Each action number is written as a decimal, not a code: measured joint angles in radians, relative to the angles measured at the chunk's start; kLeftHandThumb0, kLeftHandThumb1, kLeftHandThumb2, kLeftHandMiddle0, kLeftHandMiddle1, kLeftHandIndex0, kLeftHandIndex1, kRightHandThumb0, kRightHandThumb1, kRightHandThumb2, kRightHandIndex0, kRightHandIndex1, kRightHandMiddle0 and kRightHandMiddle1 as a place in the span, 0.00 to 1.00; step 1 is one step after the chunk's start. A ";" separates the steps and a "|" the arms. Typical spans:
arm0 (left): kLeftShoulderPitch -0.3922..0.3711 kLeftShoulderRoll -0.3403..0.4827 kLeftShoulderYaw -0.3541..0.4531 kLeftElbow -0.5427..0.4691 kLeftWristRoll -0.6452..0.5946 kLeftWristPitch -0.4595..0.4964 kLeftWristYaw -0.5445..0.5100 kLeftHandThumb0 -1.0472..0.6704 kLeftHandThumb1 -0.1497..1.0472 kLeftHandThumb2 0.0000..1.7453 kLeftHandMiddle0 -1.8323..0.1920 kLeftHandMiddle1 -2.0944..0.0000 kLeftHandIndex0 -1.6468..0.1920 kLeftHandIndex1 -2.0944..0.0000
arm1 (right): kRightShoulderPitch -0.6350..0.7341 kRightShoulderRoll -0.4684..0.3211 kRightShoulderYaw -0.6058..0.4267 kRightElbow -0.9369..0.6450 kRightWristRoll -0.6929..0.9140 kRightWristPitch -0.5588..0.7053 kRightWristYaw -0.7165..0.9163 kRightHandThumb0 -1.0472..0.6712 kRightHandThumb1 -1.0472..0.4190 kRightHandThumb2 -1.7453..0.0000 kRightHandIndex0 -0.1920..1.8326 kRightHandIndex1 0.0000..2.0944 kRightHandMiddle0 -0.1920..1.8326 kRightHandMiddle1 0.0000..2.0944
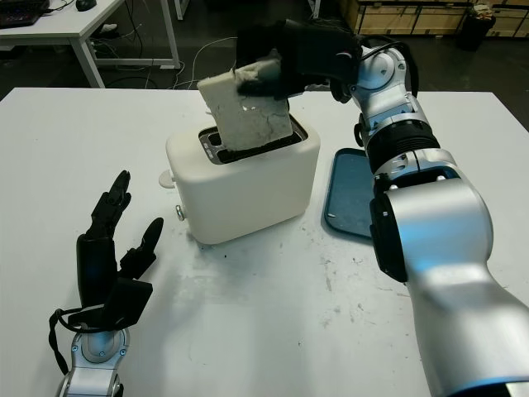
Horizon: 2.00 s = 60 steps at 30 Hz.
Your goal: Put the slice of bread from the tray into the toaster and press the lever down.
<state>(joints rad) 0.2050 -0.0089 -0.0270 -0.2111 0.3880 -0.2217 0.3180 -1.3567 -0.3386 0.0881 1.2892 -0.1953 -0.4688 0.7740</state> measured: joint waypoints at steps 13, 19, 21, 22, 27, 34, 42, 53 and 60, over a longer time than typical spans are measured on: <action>0.007 -0.014 -0.003 -0.004 0.006 0.000 0.001 0.22 0.89 0.21 0.84 0.73 0.72 1.00 | 0.000 -0.033 0.014 0.000 -0.030 -0.016 0.011 0.31 0.09 0.84 0.63 0.83 0.53 0.83; 0.008 -0.014 -0.008 -0.004 0.018 -0.001 0.009 0.23 0.89 0.21 0.84 0.73 0.72 1.00 | 0.000 -0.025 0.024 0.000 -0.031 -0.031 0.015 0.33 0.09 0.85 0.62 0.83 0.52 0.83; 0.010 -0.016 -0.009 -0.004 0.018 -0.004 0.014 0.23 0.89 0.20 0.84 0.73 0.72 1.00 | 0.000 -0.011 0.031 -0.002 -0.034 -0.037 -0.002 0.34 0.09 0.84 0.63 0.83 0.53 0.83; 0.012 -0.017 -0.009 -0.003 0.018 -0.007 0.018 0.23 0.89 0.20 0.84 0.73 0.71 1.00 | 0.001 -0.003 0.037 -0.005 -0.039 -0.040 -0.017 0.34 0.09 0.84 0.63 0.83 0.53 0.83; 0.024 -0.020 -0.013 -0.001 0.022 -0.009 0.023 0.23 0.89 0.21 0.84 0.73 0.71 1.00 | 0.027 0.031 0.055 -0.029 -0.056 -0.095 -0.081 0.34 0.09 0.85 0.65 0.83 0.54 0.83; 0.026 -0.021 -0.018 -0.002 0.024 -0.009 0.023 0.24 0.89 0.20 0.84 0.73 0.72 1.00 | 0.053 0.040 0.084 -0.032 -0.068 -0.158 -0.163 0.36 0.09 0.88 0.65 0.83 0.55 0.83; 0.026 -0.021 -0.018 0.006 0.024 -0.012 0.030 0.24 0.89 0.20 0.84 0.73 0.71 1.00 | 0.056 0.046 0.112 -0.032 -0.087 -0.194 -0.219 0.35 0.09 0.89 0.64 0.83 0.53 0.83; 0.025 -0.012 -0.013 0.009 0.016 -0.019 0.025 0.23 0.89 0.20 0.85 0.73 0.72 1.00 | 0.067 0.022 0.171 -0.032 -0.180 -0.244 -0.361 0.32 0.09 0.91 0.62 0.83 0.50 0.83; 0.024 -0.008 -0.002 0.008 -0.002 -0.019 0.016 0.22 0.89 0.20 0.84 0.73 0.72 1.00 | 0.067 -0.003 0.198 -0.031 -0.216 -0.277 -0.427 0.34 0.09 0.92 0.62 0.83 0.48 0.83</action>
<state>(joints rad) 0.2286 -0.0173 -0.0291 -0.2027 0.3862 -0.2406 0.3338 -1.2901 -0.3417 0.2863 1.2579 -0.4115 -0.7458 0.3469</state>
